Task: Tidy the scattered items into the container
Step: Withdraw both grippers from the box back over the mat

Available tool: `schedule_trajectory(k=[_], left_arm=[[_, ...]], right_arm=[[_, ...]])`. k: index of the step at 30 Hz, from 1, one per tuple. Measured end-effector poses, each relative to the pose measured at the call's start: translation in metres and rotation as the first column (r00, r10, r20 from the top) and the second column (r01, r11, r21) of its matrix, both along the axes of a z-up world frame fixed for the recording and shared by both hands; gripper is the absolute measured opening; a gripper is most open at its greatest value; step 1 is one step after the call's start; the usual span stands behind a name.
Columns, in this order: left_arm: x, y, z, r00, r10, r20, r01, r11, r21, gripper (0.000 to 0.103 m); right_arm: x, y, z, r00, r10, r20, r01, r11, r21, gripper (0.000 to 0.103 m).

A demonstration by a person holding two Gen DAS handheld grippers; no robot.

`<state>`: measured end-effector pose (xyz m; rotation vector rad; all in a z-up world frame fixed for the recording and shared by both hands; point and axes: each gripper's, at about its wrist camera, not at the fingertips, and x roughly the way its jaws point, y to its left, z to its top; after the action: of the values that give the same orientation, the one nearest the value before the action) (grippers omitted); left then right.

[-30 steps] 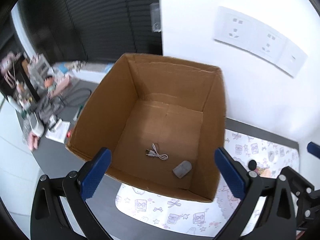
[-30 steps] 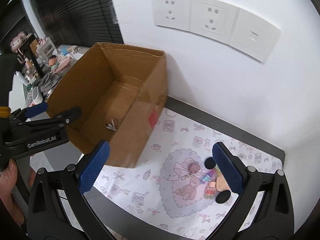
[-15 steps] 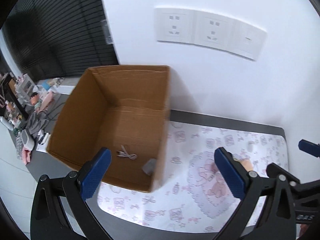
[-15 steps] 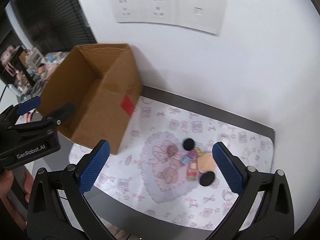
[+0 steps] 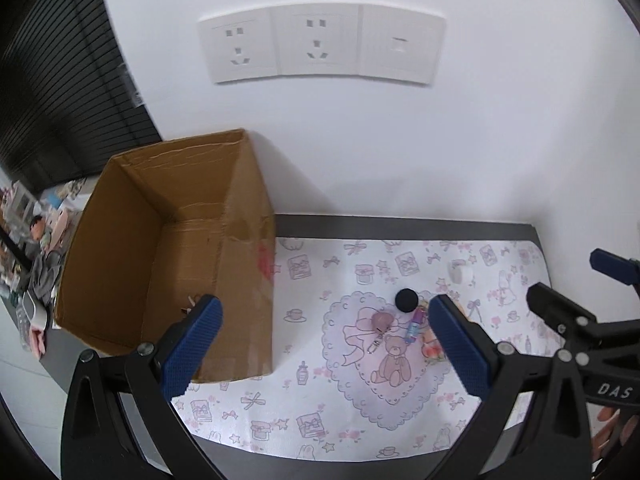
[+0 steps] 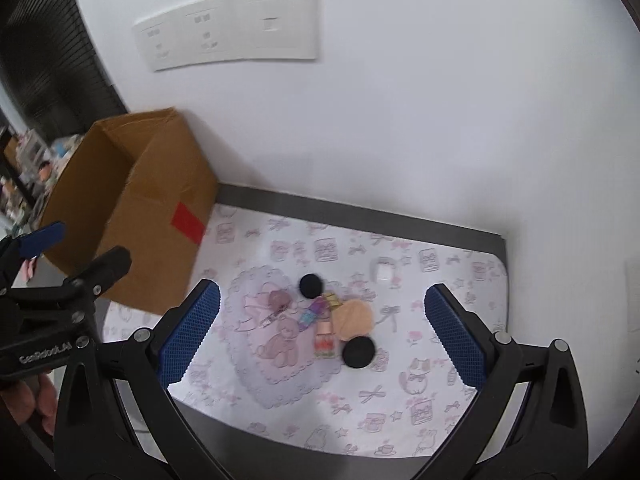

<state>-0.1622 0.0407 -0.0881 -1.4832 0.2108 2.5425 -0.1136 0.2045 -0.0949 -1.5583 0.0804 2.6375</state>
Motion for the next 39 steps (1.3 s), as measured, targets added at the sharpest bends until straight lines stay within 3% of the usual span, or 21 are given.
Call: schedule_trajectory(k=[10, 15, 18, 23, 39], left_arm=[[-0.001, 0.023, -0.003, 0.998, -0.066, 0.013, 0.065, 0.996, 0.053, 0.103], [0.000, 0.032, -0.012, 0.994, -0.106, 0.041, 0.104, 0.994, 0.037, 0.103], [0.001, 0.035, -0.019, 0.991, -0.121, 0.059, 0.119, 0.992, 0.040, 0.103], [-0.003, 0.041, -0.038, 0.988, -0.126, 0.092, 0.122, 0.991, 0.050, 0.103], [-0.012, 0.064, -0.109, 0.971, -0.143, 0.190, 0.135, 0.989, 0.053, 0.103]], right_arm=[[0.010, 0.017, -0.012, 0.998, -0.029, 0.052, 0.026, 0.998, 0.065, 0.100], [0.018, 0.035, -0.015, 0.997, -0.064, 0.052, 0.065, 0.998, -0.011, 0.102], [0.020, 0.039, -0.021, 0.995, -0.067, 0.068, 0.067, 0.998, -0.001, 0.103], [0.021, 0.046, -0.038, 0.989, -0.109, 0.096, 0.105, 0.993, 0.045, 0.103], [0.027, 0.070, -0.096, 0.981, -0.115, 0.158, 0.118, 0.993, -0.008, 0.103]])
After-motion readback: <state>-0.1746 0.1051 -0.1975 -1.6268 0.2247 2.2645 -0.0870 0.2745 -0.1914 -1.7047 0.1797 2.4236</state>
